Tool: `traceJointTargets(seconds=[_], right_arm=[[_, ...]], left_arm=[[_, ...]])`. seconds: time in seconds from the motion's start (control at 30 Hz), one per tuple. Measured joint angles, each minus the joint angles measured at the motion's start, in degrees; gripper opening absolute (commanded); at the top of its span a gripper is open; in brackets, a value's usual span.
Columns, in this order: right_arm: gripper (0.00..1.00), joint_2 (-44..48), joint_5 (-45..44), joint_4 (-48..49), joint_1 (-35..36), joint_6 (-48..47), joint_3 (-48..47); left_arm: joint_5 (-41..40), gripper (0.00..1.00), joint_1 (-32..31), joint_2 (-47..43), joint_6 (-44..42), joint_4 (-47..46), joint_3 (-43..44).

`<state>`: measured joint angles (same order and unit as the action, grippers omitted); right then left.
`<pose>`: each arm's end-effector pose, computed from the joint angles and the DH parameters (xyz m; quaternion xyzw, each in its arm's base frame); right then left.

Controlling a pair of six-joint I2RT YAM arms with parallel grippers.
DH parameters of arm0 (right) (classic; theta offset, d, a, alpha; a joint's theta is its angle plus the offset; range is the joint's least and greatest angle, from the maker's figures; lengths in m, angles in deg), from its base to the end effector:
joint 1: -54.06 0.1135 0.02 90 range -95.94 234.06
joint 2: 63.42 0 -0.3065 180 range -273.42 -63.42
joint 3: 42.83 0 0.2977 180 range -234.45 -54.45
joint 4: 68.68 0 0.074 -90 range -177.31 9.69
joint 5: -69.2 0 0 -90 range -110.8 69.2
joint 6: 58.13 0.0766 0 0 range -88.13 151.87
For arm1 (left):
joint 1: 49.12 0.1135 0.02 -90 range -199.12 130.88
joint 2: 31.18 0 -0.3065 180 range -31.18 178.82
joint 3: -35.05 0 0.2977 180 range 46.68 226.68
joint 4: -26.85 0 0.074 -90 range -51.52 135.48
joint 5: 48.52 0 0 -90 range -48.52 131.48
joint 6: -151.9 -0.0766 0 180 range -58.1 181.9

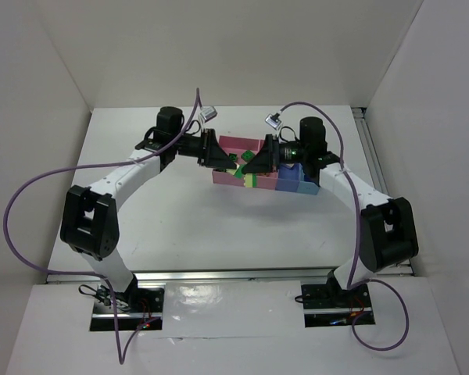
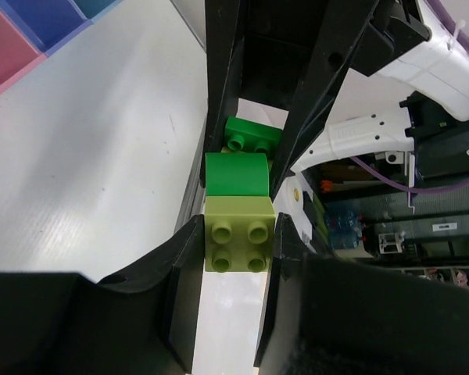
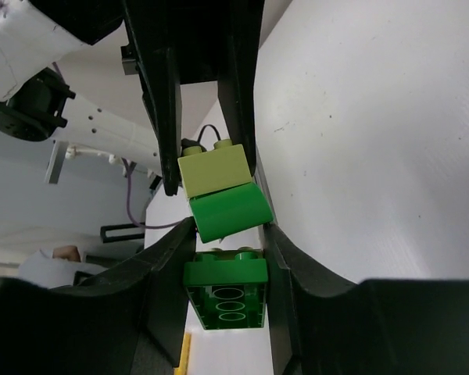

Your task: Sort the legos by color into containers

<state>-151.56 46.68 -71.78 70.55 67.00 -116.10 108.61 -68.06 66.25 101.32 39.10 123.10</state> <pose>0.3597 0.1803 0.3116 -0.2133 0.7166 0.6173 0.2446 0.4026 -0.2128 0.3307 0.1832 0.7335 -0.6276 0.1858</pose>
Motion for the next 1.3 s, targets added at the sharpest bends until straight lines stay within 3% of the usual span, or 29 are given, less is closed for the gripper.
traceJointTargets(seconds=[0.4,0.63,1.03,1.3], right_arm=[[0.12,0.1,-4.8,-7.0,-4.5,-3.6,1.2],[0.12,0.1,-9.9,-15.1,-5.7,-8.3,1.3],[0.12,-0.1,-28.7,-28.9,-2.0,-16.9,1.4],[0.13,-1.9,-45.4,-35.0,7.1,-18.9,1.3]], left_arm=[[-2.2,0.0,-0.5,2.3,0.0,0.9,0.8],[-6.7,0.0,-0.5,5.2,-8.1,13.5,5.4],[-33.0,0.0,-0.5,5.4,-16.6,29.7,-10.3],[-51.2,0.0,-1.8,5.7,-16.1,33.7,-10.6]])
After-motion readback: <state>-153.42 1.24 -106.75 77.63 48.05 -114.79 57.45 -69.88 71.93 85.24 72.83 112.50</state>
